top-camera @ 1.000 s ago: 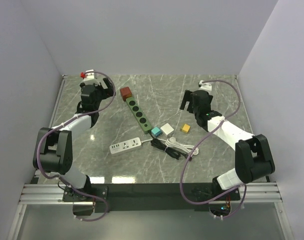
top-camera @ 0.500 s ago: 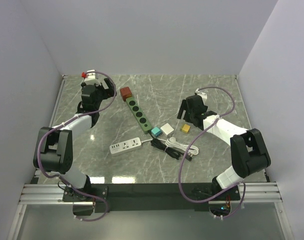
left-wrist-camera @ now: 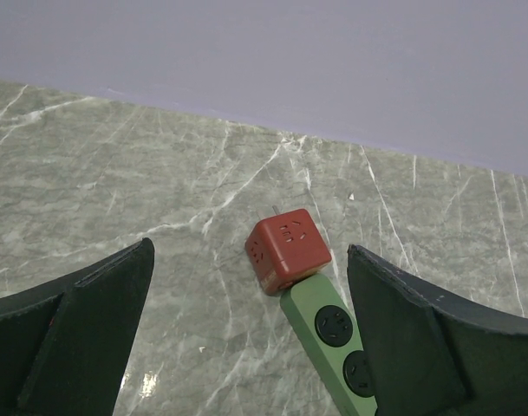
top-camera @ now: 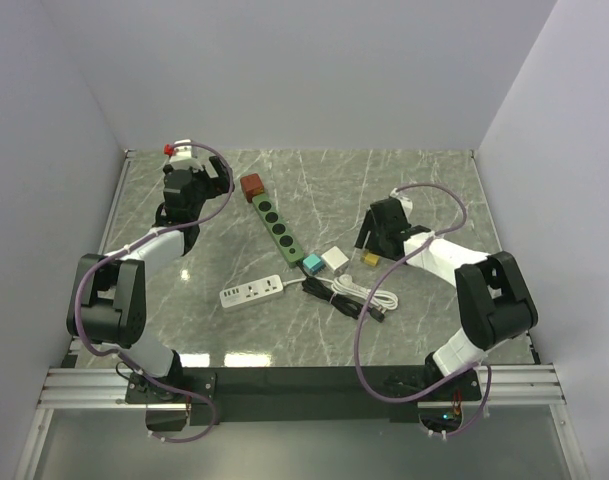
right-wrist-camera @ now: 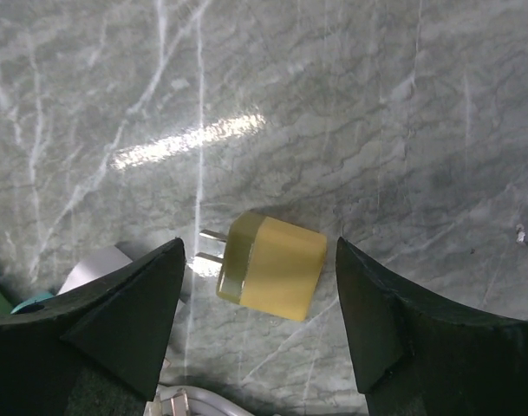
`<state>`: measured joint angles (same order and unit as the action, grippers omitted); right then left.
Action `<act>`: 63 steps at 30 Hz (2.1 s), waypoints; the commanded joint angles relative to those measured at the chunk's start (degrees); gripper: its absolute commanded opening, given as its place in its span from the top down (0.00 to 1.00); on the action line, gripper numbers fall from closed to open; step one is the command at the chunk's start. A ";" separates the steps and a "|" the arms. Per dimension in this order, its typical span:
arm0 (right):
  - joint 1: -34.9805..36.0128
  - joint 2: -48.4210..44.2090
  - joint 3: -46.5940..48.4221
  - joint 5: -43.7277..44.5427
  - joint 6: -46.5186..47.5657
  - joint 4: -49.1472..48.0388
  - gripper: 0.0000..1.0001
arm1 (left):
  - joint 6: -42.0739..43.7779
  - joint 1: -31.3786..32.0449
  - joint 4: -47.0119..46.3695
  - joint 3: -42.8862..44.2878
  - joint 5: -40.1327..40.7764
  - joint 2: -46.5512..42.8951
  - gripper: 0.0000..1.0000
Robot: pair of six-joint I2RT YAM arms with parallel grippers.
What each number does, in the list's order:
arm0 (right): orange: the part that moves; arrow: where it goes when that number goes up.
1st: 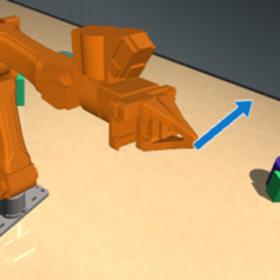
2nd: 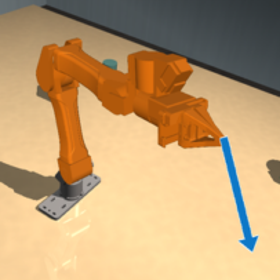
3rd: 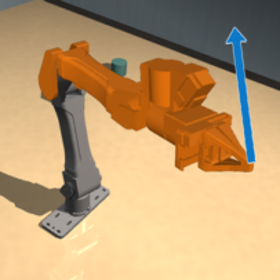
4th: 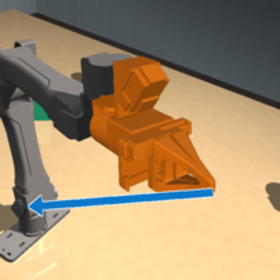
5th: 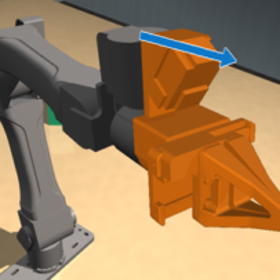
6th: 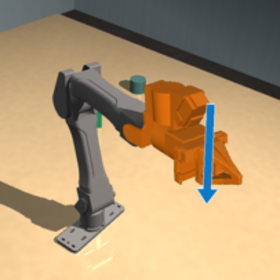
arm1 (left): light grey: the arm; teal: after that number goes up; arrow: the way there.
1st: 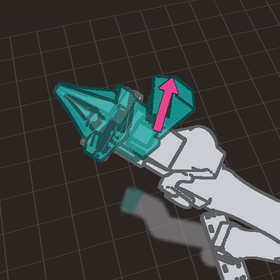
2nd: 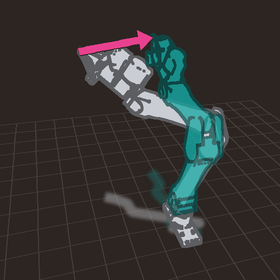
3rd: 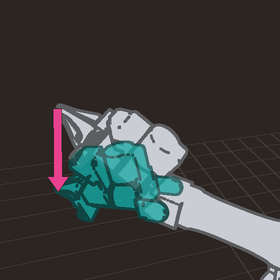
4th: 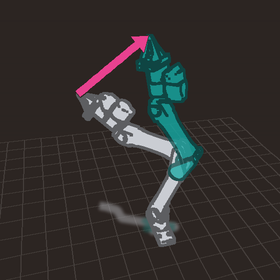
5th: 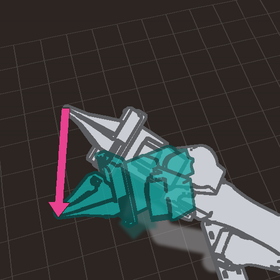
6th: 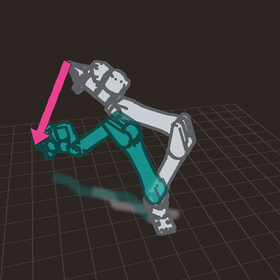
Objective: Insert the plug
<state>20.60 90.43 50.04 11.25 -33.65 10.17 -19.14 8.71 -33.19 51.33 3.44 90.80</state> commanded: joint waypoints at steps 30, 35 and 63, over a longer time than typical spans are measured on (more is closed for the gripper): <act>-0.03 1.67 9.44 -2.80 4.82 -9.28 1.00 | 12.20 9.22 -5.13 0.00 -20.65 -1.24 0.02; -0.21 3.34 12.71 -7.89 5.96 -15.08 1.00 | 9.22 9.22 -8.46 -3.86 -28.65 -4.05 0.02; 6.91 0.80 7.97 -29.87 -8.10 -41.64 1.00 | 3.58 23.81 -18.40 -5.80 -17.87 0.78 0.08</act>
<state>26.65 94.63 58.98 -15.27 -38.76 -25.04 -16.58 31.97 -50.30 45.50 -20.01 91.77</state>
